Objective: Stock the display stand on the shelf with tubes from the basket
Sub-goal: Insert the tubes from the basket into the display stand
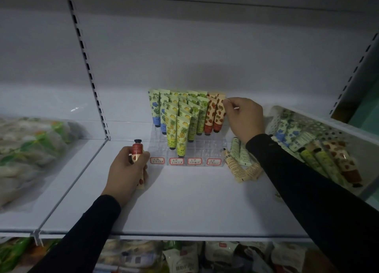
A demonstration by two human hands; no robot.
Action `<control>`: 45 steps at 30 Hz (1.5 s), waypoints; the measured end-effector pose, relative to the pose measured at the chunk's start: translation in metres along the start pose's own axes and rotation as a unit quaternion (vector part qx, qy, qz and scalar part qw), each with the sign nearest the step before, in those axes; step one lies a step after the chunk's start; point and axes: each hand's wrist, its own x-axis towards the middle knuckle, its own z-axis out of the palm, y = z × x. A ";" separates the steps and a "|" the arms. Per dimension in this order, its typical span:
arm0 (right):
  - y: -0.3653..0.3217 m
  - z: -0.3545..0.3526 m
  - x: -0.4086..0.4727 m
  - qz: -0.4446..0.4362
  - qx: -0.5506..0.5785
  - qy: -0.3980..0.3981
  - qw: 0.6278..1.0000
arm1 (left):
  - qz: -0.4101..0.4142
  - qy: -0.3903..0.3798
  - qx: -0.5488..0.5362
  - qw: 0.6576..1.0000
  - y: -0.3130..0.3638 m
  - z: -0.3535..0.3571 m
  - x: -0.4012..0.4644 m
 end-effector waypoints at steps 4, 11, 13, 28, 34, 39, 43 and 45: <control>-0.001 0.001 0.003 0.006 -0.011 -0.017 1.000 | -0.003 0.004 0.001 1.000 0.000 0.001 0.001; -0.001 0.000 0.011 0.014 -0.024 -0.026 0.999 | 0.000 0.003 0.007 1.000 0.000 0.000 0.000; 0.000 0.001 0.013 0.008 -0.031 -0.027 0.999 | -0.001 0.004 0.009 1.000 0.000 0.000 0.000; 0.012 0.011 0.022 -0.026 -0.058 -0.029 0.998 | 0.000 0.005 0.016 1.000 0.004 0.001 -0.004; 0.011 0.014 0.019 -0.027 -0.052 -0.021 0.998 | -0.001 0.007 0.015 1.000 0.005 0.001 -0.005; 0.010 0.014 0.018 -0.019 -0.056 -0.020 0.998 | 0.000 0.008 0.016 1.000 0.005 0.002 -0.004; 0.009 0.012 0.017 -0.011 -0.059 -0.033 0.998 | 0.004 0.009 0.017 1.000 0.004 0.001 -0.003; 0.009 0.012 0.016 -0.010 -0.059 -0.034 0.998 | 0.000 0.008 0.010 1.000 0.002 0.000 -0.001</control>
